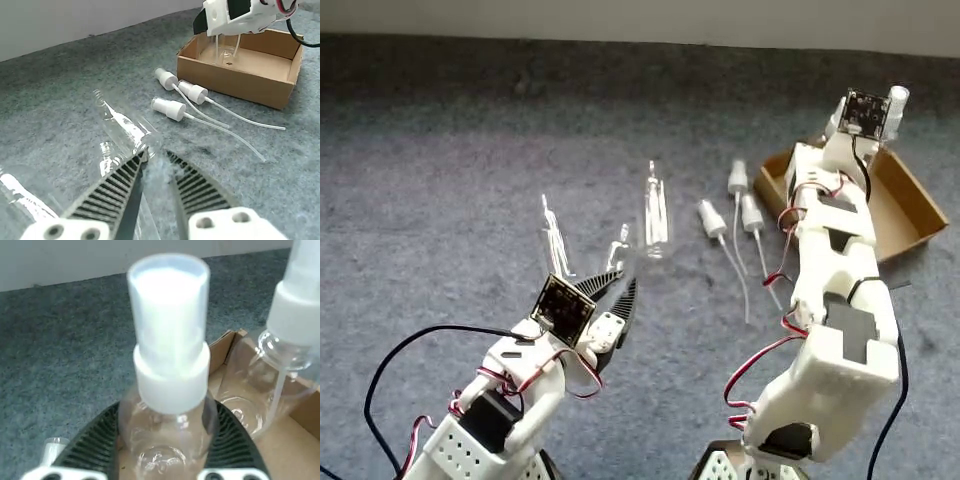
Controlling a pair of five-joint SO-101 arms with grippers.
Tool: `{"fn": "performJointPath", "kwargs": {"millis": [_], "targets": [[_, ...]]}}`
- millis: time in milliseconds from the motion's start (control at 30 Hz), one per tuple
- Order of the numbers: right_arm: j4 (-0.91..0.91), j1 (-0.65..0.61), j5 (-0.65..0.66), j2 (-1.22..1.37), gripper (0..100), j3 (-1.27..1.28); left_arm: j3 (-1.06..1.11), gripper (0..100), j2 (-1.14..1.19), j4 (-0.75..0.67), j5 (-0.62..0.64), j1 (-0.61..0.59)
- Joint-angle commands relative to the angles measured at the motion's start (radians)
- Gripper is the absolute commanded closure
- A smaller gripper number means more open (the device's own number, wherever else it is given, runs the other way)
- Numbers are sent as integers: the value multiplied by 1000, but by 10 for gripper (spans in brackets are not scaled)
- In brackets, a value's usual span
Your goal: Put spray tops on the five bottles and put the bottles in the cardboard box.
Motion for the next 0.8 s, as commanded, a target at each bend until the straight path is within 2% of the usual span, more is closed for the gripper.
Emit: {"fn": "performJointPath", "kwargs": {"millis": [0,100,533,700,767], "targets": [[-136,12,12,-10,914,-65,-12,993,-12,9,3,-8],[-205,12,12,4,914,-59,-10,993,-12,9,3,-8],[-205,12,14,36,914,-59,-1,993,-12,8,3,-8],[-214,5,153,91,914,-59,-1,993,-12,9,3,-8],[-214,8,166,110,914,-61,-1,993,-12,9,3,-8]]}}
